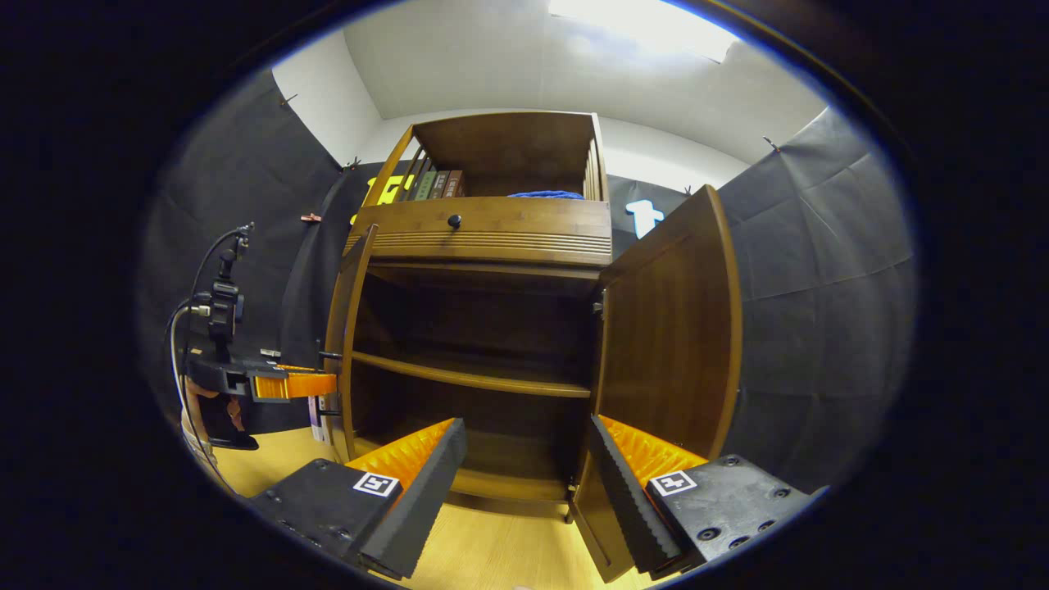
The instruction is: Open the right door of the double-door shoe cabinet with the right hand, and open the left door with the left hand.
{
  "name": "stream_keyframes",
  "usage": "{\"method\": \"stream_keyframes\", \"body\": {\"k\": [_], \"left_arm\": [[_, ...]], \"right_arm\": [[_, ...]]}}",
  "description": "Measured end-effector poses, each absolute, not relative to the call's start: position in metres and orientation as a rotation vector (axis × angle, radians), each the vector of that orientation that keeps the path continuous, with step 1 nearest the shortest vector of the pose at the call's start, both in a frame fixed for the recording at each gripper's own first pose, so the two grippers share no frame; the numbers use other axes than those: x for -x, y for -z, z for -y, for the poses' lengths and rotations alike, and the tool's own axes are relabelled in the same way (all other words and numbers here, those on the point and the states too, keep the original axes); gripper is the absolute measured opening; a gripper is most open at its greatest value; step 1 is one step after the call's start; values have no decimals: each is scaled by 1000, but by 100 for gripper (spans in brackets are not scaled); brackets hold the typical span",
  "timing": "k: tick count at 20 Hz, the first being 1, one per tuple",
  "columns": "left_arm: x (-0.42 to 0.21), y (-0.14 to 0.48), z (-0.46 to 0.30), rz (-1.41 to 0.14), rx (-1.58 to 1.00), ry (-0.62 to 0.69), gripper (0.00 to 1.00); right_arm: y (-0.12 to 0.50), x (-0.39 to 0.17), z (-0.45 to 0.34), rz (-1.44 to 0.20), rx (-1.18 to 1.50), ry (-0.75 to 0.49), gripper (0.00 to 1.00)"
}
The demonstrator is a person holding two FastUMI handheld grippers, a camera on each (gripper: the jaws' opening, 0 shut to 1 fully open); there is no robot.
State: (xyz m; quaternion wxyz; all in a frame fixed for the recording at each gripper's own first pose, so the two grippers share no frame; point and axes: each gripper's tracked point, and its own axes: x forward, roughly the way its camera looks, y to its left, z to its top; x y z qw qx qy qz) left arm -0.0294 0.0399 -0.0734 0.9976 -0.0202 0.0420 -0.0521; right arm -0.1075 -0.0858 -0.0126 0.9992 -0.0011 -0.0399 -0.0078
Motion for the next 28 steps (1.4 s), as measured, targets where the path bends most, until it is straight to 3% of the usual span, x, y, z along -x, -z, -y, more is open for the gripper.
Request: {"method": "stream_keyframes", "body": {"k": [12, 20, 24, 26, 28], "left_arm": [[101, 62, -108, -81, -21, -36, 29], [147, 39, -152, -20, -32, -208, 28], [172, 32, -173, -24, -74, -341, 22], [181, 26, -157, -16, -51, -300, 21], [178, 15, -120, 14, 6, -177, 22]], "right_arm": [[17, 85, -3, 69, -99, -199, 95], [25, 74, -16, 39, -102, -227, 95], [31, 65, -18, 25, -96, -224, 95], [34, 59, -17, 18, -89, -210, 95], [36, 50, -10, 14, -76, -173, 95]]}}
